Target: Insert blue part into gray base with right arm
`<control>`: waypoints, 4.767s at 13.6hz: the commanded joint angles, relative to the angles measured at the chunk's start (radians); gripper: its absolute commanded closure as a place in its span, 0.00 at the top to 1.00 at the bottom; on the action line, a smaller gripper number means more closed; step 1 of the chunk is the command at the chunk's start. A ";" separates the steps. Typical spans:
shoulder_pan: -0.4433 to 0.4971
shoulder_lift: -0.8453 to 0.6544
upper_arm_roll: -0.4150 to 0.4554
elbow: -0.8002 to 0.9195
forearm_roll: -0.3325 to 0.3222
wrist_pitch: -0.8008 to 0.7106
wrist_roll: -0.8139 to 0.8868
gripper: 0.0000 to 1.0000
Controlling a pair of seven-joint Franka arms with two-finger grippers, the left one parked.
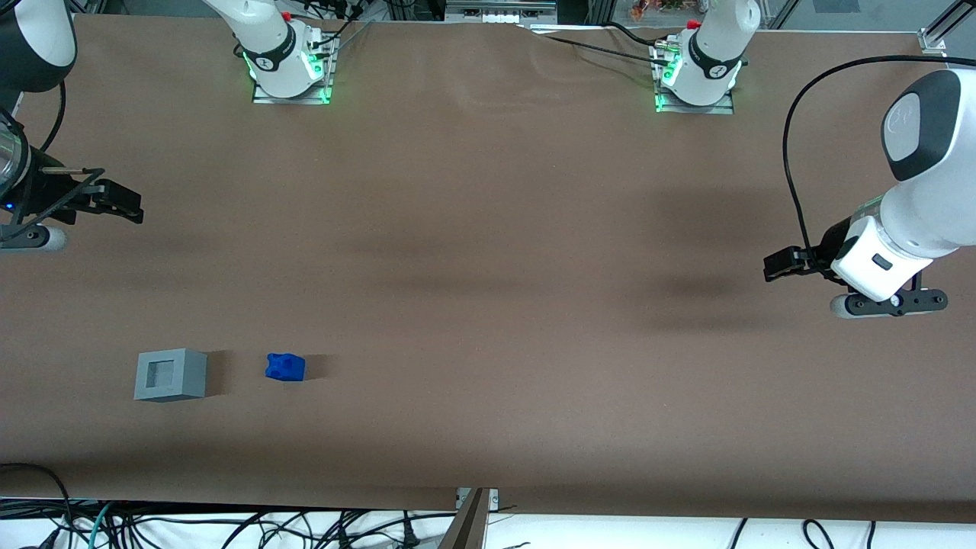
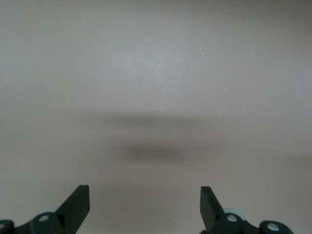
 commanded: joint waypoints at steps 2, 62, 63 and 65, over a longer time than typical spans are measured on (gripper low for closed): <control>-0.013 0.000 0.012 0.008 -0.019 0.003 -0.003 0.99; 0.137 0.675 0.016 0.199 0.094 0.667 0.169 0.99; 0.137 0.675 0.016 0.196 0.093 0.667 0.167 0.99; 0.134 0.684 0.016 0.196 0.093 0.667 0.163 0.99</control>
